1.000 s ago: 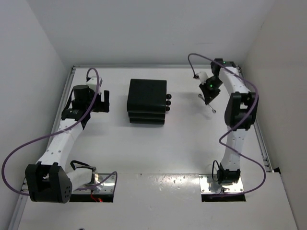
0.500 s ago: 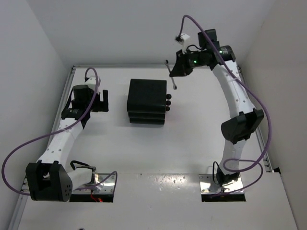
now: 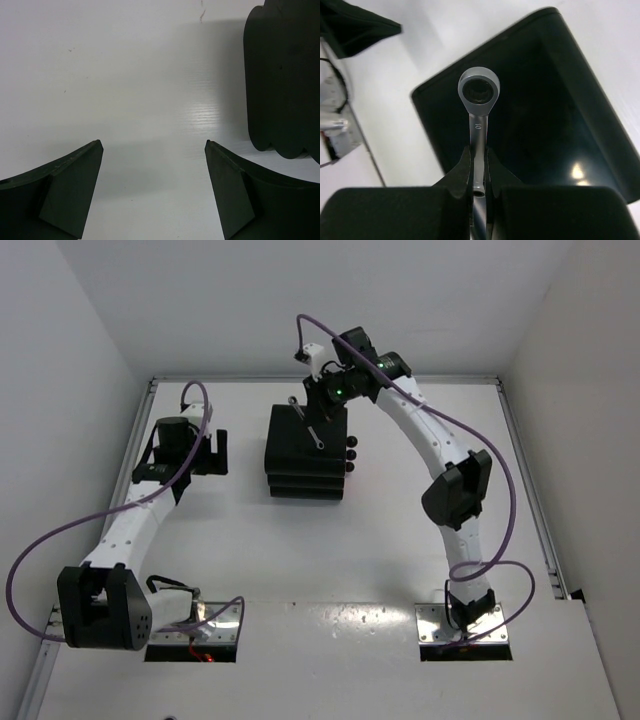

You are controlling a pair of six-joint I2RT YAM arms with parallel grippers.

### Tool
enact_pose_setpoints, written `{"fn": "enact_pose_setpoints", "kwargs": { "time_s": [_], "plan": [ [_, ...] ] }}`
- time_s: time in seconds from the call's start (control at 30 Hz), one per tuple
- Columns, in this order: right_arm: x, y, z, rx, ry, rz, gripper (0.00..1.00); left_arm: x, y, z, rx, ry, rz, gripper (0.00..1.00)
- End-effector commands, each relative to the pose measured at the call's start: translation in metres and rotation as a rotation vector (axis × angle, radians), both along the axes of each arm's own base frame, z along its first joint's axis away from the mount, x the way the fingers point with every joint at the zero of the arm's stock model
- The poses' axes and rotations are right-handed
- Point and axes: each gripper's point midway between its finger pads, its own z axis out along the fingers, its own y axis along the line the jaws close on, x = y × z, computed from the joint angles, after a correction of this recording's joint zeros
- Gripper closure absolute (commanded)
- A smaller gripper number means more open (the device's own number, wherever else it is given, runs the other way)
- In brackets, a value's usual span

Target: Sort the tools into containers

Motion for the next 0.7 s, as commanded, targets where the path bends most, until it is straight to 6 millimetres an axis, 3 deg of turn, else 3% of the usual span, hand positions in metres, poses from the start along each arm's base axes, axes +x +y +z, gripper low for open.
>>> {"fn": "enact_pose_setpoints", "kwargs": {
  "time_s": [0.0, 0.23, 0.57, 0.6, 0.67],
  "plan": [
    [0.016, -0.001, 0.011, -0.055, -0.132, -0.025, 1.0, 0.005, 0.002, 0.006, -0.015, -0.026, 0.015, 0.1],
    [0.022, 0.002, -0.022, -0.15, -0.139, -0.004, 1.0, 0.005, 0.0, 0.003, -0.021, -0.016, 0.007, 0.1],
    [0.023, 0.0, -0.046, -0.183, -0.102, -0.005, 0.99, 0.006, -0.001, 0.0, -0.019, -0.007, -0.006, 0.1],
    [0.023, 0.0, -0.046, -0.183, -0.102, -0.005, 0.85, 0.006, -0.001, 0.0, -0.019, -0.007, -0.006, 0.09],
    [0.024, 0.001, -0.048, -0.183, -0.102, -0.005, 0.68, 0.006, -0.001, 0.0, -0.019, -0.007, -0.006, 0.08]
  ]
}}
